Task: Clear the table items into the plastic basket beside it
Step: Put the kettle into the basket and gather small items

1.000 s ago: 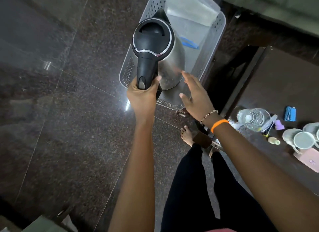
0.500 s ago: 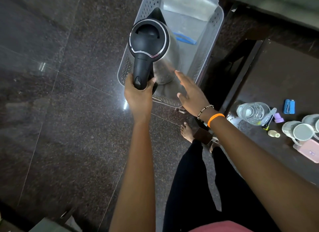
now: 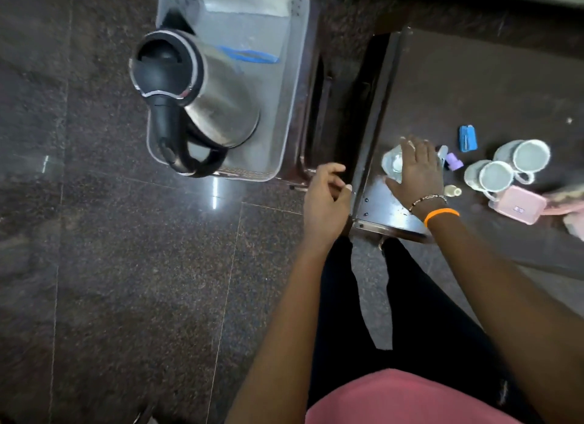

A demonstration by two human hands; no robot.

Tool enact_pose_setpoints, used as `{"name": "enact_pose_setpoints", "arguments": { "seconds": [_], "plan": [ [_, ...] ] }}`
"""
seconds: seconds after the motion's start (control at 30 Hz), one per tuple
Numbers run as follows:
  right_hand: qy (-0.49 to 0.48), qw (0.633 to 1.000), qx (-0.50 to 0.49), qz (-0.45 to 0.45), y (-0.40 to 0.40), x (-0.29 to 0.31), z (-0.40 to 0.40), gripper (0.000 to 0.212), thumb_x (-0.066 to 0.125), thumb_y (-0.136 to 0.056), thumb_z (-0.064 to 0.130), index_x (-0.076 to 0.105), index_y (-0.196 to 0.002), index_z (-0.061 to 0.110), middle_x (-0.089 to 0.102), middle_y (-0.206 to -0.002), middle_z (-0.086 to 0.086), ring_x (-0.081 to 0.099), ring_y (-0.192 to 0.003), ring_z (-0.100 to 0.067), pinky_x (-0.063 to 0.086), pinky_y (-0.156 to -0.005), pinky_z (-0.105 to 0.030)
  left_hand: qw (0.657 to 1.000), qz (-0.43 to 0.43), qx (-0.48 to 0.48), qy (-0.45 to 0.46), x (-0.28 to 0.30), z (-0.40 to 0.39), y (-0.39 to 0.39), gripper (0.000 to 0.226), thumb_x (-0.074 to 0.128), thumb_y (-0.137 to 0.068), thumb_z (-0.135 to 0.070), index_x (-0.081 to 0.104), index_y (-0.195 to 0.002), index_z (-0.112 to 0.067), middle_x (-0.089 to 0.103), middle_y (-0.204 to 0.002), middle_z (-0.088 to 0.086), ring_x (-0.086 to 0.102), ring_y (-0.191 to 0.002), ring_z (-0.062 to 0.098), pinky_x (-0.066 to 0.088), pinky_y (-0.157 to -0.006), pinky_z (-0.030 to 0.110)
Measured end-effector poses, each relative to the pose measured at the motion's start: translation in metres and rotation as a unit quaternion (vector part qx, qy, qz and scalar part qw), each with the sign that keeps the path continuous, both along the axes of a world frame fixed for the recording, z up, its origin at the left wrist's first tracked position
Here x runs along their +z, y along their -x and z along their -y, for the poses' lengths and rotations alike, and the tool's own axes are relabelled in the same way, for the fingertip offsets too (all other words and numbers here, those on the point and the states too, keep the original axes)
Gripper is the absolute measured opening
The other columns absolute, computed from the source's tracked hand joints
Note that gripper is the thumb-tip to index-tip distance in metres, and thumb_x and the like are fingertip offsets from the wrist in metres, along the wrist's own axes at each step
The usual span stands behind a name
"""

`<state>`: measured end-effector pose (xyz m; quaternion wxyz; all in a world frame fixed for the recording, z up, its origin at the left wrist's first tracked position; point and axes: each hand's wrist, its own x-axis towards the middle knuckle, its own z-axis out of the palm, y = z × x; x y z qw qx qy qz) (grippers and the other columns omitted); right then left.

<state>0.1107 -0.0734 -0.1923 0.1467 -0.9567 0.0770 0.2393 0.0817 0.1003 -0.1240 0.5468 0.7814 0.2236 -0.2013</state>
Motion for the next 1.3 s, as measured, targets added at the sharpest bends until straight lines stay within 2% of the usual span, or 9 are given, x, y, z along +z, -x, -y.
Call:
{"name": "enact_pose_setpoints", "arguments": {
  "seconds": [0.1, 0.17, 0.37, 0.57, 0.7, 0.8, 0.97, 1.17, 1.3],
  "plan": [
    [0.016, 0.998, 0.006, -0.054, 0.002, -0.018, 0.026, 0.103, 0.077, -0.069, 0.022, 0.011, -0.148, 0.017, 0.014, -0.156, -0.011, 0.01, -0.144, -0.035, 0.018, -0.114, -0.056, 0.995, -0.068, -0.074, -0.002, -0.02, 0.029, 0.009, 0.023, 0.057, -0.086, -0.006, 0.059, -0.108, -0.014, 0.057, -0.087, -0.002, 0.055, -0.08, 0.012, 0.041, -0.076, 0.024],
    [-0.003, 0.998, 0.022, -0.063, 0.0, -0.028, 0.035, 0.108, 0.079, -0.066, 0.015, 0.009, -0.148, 0.021, 0.014, -0.155, -0.012, 0.015, -0.142, -0.038, 0.026, -0.111, -0.055, 0.991, -0.087, -0.1, -0.002, -0.028, 0.046, 0.017, 0.021, 0.056, -0.086, -0.007, 0.061, -0.106, -0.013, 0.059, -0.09, 0.0, 0.056, -0.083, 0.013, 0.042, -0.077, 0.023],
    [-0.067, 0.997, 0.039, -0.016, -0.012, -0.036, 0.052, 0.09, 0.072, -0.063, 0.003, 0.029, -0.141, 0.018, 0.035, -0.136, -0.016, 0.041, -0.118, -0.039, 0.047, -0.089, -0.047, 0.99, -0.076, -0.109, -0.044, -0.036, 0.085, 0.026, 0.019, 0.055, -0.085, -0.004, 0.063, -0.101, -0.011, 0.057, -0.084, -0.004, 0.053, -0.076, 0.009, 0.04, -0.069, 0.012],
    [-0.134, 0.988, -0.052, 0.058, -0.013, -0.012, 0.097, 0.087, 0.071, -0.058, 0.011, 0.034, -0.137, 0.017, 0.04, -0.133, -0.01, 0.045, -0.117, -0.033, 0.046, -0.097, -0.041, 0.993, -0.068, -0.082, -0.043, -0.035, 0.135, 0.018, 0.017, 0.055, -0.087, -0.005, 0.063, -0.099, -0.013, 0.056, -0.078, -0.008, 0.053, -0.078, 0.009, 0.042, -0.078, 0.021],
    [-0.139, 0.978, -0.118, 0.099, -0.019, 0.008, 0.148, 0.086, 0.072, -0.059, 0.015, 0.036, -0.136, 0.02, 0.041, -0.131, -0.01, 0.045, -0.116, -0.033, 0.045, -0.094, -0.037, 0.993, -0.048, -0.105, -0.039, -0.036, 0.189, 0.006, 0.014, 0.056, -0.087, -0.004, 0.064, -0.097, -0.011, 0.057, -0.076, -0.01, 0.052, -0.071, 0.0, 0.038, -0.069, 0.005],
    [-0.119, 0.969, -0.178, 0.122, -0.023, 0.019, 0.191, 0.084, 0.074, -0.059, 0.017, 0.038, -0.135, 0.022, 0.042, -0.13, -0.011, 0.046, -0.113, -0.035, 0.048, -0.085, -0.039, 0.988, -0.047, -0.146, -0.026, -0.037, 0.236, -0.002, 0.013, 0.057, -0.087, -0.006, 0.064, -0.096, -0.011, 0.06, -0.081, -0.004, 0.053, -0.071, 0.001, 0.038, -0.067, 0.004],
    [-0.095, 0.956, -0.249, 0.124, -0.033, 0.022, 0.259, 0.083, 0.07, -0.061, 0.014, 0.036, -0.137, 0.02, 0.04, -0.134, -0.013, 0.044, -0.118, -0.036, 0.042, -0.096, -0.039, 0.988, -0.054, -0.144, -0.004, -0.039, 0.297, -0.016, 0.016, 0.051, -0.09, -0.005, 0.064, -0.1, -0.006, 0.061, -0.09, 0.003, 0.054, -0.082, 0.014, 0.046, -0.081, 0.028],
    [-0.061, 0.953, -0.28, 0.102, -0.038, -0.001, 0.316, 0.082, 0.069, -0.063, 0.013, 0.035, -0.137, 0.021, 0.039, -0.135, -0.012, 0.044, -0.116, -0.035, 0.044, -0.091, -0.039, 0.987, -0.057, -0.153, -0.008, -0.045, 0.335, -0.025, 0.017, 0.048, -0.094, -0.007, 0.061, -0.101, 0.0, 0.058, -0.087, 0.001, 0.054, -0.064, -0.011, 0.039, -0.061, 0.003],
    [-0.062, 0.954, -0.288, 0.059, -0.039, -0.019, 0.332, 0.085, 0.071, -0.063, 0.009, 0.033, -0.138, 0.02, 0.034, -0.141, -0.013, 0.039, -0.122, -0.037, 0.046, -0.092, -0.043, 0.982, -0.081, -0.167, -0.022, -0.049, 0.35, -0.03, 0.018, 0.05, -0.094, -0.012, 0.062, -0.104, -0.004, 0.057, -0.09, 0.0, 0.053, -0.077, 0.008, 0.043, -0.065, 0.007]
  ]
}}
